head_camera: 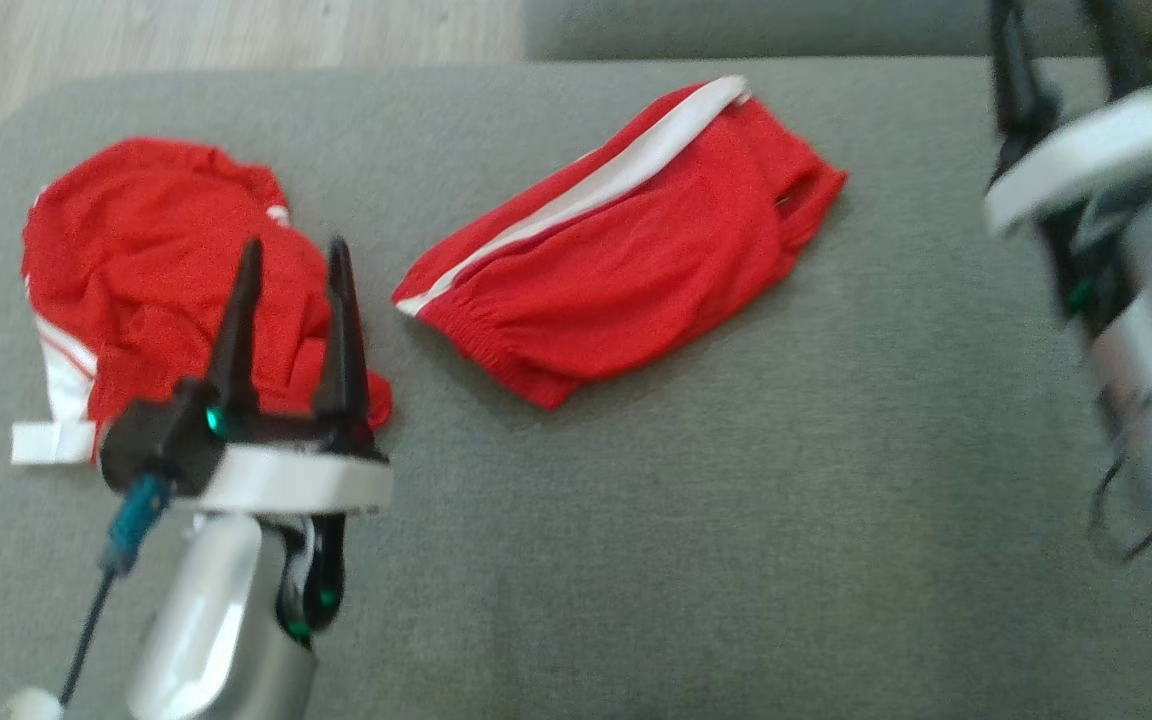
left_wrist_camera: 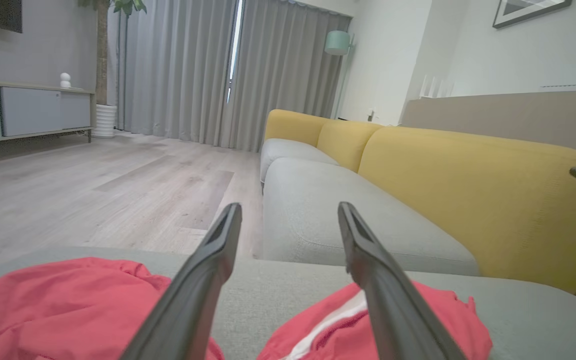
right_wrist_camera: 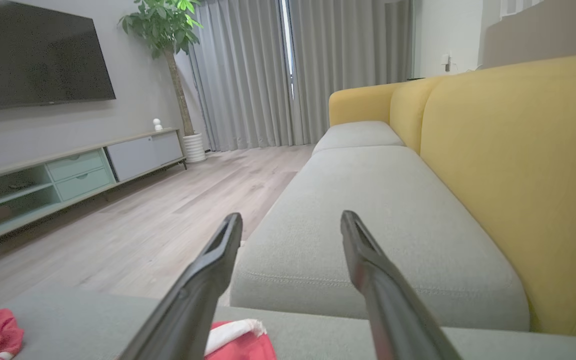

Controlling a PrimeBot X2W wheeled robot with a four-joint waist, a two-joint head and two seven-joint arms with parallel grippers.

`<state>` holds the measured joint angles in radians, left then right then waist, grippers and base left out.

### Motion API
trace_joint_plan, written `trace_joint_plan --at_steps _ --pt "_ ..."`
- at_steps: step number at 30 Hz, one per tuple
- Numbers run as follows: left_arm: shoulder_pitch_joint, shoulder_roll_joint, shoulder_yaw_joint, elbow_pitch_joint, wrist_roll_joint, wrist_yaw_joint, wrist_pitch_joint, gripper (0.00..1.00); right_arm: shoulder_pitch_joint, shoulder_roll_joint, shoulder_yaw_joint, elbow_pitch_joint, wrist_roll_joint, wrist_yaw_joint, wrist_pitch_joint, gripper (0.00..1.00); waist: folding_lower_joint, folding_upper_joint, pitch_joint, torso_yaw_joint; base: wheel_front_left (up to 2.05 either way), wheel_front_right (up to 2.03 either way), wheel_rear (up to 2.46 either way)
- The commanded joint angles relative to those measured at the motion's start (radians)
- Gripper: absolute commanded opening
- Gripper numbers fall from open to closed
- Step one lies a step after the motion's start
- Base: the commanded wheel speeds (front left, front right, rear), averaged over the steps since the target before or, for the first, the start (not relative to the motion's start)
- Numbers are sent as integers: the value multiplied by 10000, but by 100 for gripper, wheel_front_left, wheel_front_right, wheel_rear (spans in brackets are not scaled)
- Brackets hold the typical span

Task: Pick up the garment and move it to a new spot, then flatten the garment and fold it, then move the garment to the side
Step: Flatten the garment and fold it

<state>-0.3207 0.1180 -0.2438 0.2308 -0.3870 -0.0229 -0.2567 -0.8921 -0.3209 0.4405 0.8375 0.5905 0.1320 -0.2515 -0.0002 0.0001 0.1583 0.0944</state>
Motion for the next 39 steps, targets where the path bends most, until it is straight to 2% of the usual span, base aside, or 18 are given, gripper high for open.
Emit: trace_joint_plan --at_steps 1,5,9,13,15,20,26,33,39 --pt "-197 105 417 -356 67 -28 -51 100 311 244 65 -282 -120 -13 -100 100 2 -1 -247 -226 0 0 0" --pt "528 -130 706 -291 303 -210 -51 100 2399 1310 -1563 -1457 -1586 -13 -101 100 2 -1 -504 -358 0 0 0" --pt "1104 -327 844 -226 625 -404 -51 100 4255 2229 -2778 -2198 -2744 -13 -101 100 2 -1 -658 -387 0 0 0" --pt "1407 -512 994 -202 821 -586 -51 100 5409 2627 -3401 -2713 -3419 -13 -102 100 2 -1 -710 -319 0 0 0" --pt "1411 -559 1030 -234 862 -643 -51 100 5514 2669 -3525 -2856 -3500 -13 -55 100 2 -1 -677 -256 0 0 0" --pt "1210 -629 1004 -375 966 -764 -51 100 5261 2700 -3824 -3151 -3561 -13 352 100 2 -1 -322 1 0 0 0" --pt "869 -666 762 -446 981 -861 -51 100 4218 2704 -4251 -2841 -2818 -13 1149 100 2 -1 474 549 0 0 0" --pt "424 -675 259 -351 712 -902 -51 100 2404 2705 -5269 -1109 -869 -13 2207 100 2 -1 1220 1363 0 0 0" --pt "167 -676 -91 -315 501 -846 -51 100 948 2706 -6447 1152 -100 -13 2807 100 2 -1 1512 2050 0 0 0"
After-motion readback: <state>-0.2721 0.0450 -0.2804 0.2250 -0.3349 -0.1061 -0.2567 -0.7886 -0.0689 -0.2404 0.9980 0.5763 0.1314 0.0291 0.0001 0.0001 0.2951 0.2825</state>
